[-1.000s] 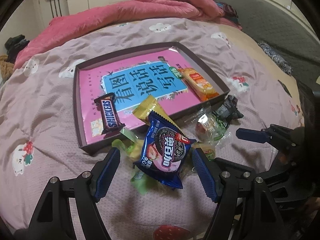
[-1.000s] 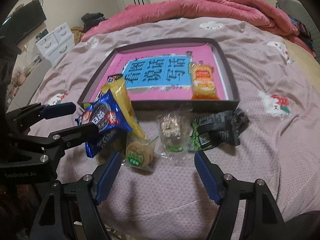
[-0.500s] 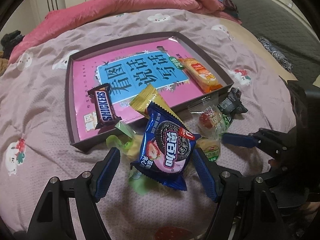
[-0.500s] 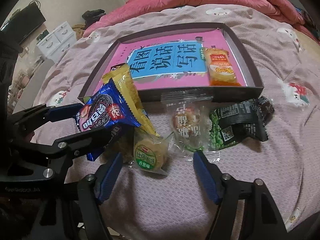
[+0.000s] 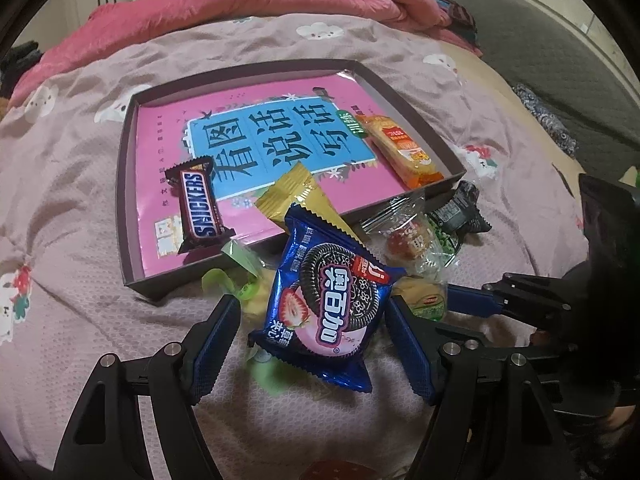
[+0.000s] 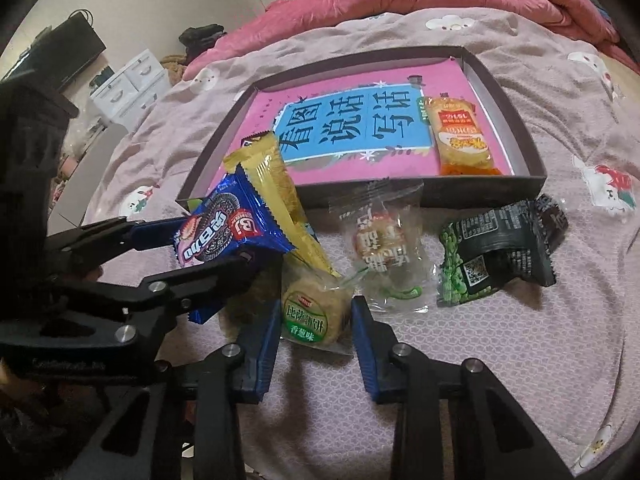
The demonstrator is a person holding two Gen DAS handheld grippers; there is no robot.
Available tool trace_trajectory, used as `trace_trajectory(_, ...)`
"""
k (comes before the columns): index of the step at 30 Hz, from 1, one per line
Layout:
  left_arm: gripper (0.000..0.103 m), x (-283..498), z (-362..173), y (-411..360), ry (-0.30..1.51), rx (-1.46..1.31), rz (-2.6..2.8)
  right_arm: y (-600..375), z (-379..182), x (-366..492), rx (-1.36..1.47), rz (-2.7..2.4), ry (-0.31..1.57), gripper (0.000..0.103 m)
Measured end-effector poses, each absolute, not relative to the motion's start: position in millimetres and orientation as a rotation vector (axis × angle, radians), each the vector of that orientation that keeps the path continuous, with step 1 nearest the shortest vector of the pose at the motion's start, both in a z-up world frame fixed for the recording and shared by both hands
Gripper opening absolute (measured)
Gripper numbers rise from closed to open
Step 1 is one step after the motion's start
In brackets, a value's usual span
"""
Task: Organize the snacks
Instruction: 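Grasp the blue cookie pack with the left tool while the right tool grasps the pastry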
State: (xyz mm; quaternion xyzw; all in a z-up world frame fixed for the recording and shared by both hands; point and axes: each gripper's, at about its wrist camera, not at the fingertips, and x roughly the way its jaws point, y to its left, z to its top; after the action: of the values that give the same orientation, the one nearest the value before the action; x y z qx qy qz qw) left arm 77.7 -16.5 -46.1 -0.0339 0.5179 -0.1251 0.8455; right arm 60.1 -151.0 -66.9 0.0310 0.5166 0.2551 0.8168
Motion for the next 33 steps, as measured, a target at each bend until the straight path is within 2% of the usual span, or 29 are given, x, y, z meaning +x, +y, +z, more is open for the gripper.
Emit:
trace_trajectory(7,0.063,76,-47,-13,1.085,-0.07,-0.263,-167,-56,59,0.086,0.482,1.078,0.035)
trace_trajectory(9,0.052,76,-46,-12,1.082,-0.077,-0.257,-171,-51,59,0.094,0.47,1.055,0.035)
trace_trajectory(33,0.051,70,-19,17,1.004,-0.225,-0.239,-177,-25,55,0.108,0.498,0.908,0.035)
